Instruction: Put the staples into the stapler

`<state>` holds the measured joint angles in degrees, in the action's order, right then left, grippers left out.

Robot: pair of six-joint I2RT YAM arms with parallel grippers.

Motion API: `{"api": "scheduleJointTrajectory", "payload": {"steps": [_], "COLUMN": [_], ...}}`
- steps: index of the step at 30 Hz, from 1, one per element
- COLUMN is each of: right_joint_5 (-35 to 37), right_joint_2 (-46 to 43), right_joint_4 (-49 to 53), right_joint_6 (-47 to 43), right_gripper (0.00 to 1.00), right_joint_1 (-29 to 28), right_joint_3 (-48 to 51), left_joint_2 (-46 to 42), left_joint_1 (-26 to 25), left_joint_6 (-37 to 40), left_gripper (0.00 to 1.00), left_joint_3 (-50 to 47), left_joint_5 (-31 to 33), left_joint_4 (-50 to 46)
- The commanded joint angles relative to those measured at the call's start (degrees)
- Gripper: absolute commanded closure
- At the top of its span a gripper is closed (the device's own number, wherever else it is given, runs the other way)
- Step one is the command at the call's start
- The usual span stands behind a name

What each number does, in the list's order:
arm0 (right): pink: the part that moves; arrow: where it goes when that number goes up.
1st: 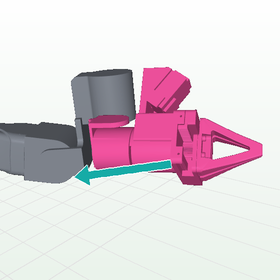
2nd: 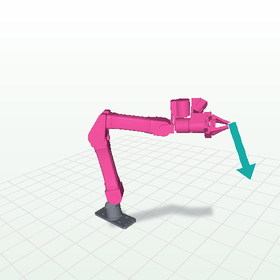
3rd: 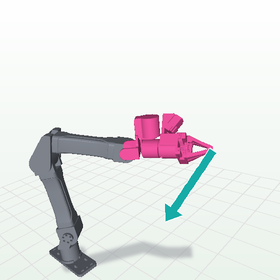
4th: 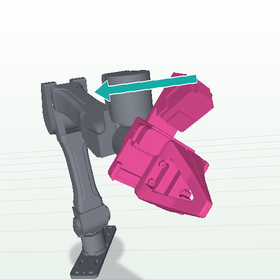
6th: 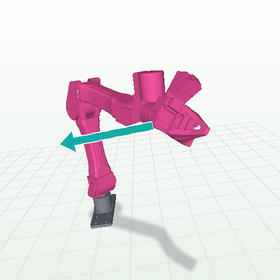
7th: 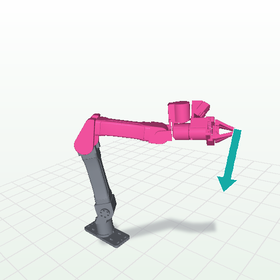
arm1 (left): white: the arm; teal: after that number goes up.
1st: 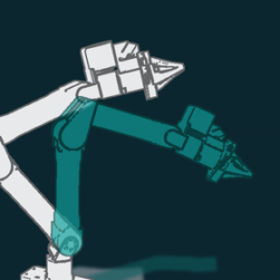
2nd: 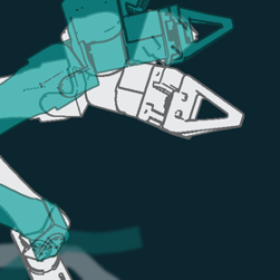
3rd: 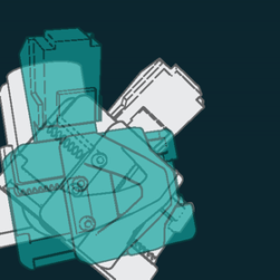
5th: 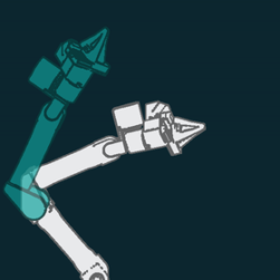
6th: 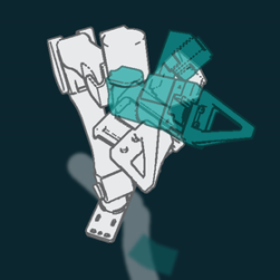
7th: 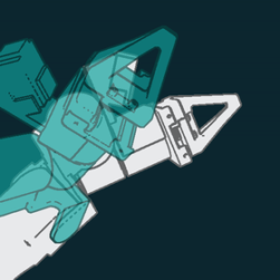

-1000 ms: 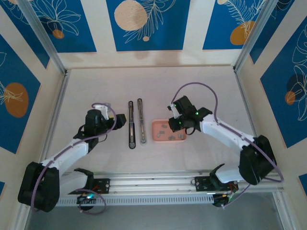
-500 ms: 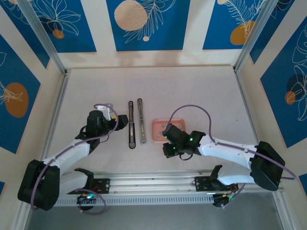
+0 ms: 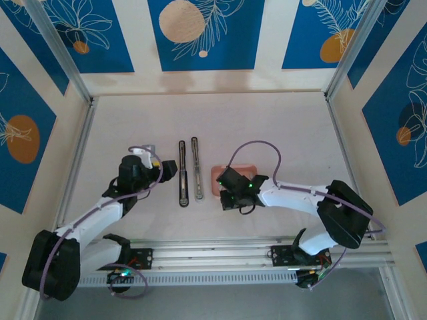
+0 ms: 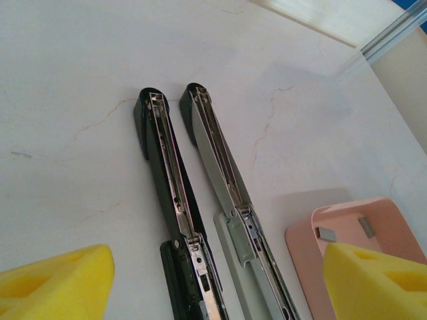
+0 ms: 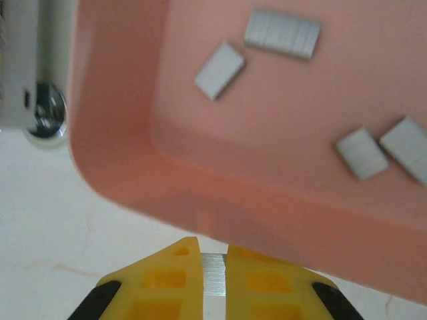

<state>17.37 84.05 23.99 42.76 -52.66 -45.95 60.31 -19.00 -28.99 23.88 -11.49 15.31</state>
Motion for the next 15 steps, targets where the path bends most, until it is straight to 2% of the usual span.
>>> {"api": "scheduleJointTrajectory", "payload": {"steps": [1,8,15], "right_joint_5": [3.73,5.34,8.26], "right_joint_2": [1.94,5.2,3.8], "right_joint_4": [-0.76,-1.44,-1.17], "right_joint_6": [-1.19,-5.06,-2.9], "right_gripper": [0.89,0.89,0.89], "right_joint_1": [1.66,4.16,-1.63], "right_joint_3": [-3.3,-8.32,-11.99], "left_joint_2": [-1.57,-3.77,-5.93], "left_joint_1": [-0.53,-0.52,-0.52], "left_joint_6": [1.75,1.41,0.28], "left_gripper": [0.18,0.18,0.17], "left_joint_3": [-0.67,-1.86,-2.56], "left_joint_5": [1.35,3.17,5.29], "left_joint_4": [-1.49,-1.86,-3.63]}}
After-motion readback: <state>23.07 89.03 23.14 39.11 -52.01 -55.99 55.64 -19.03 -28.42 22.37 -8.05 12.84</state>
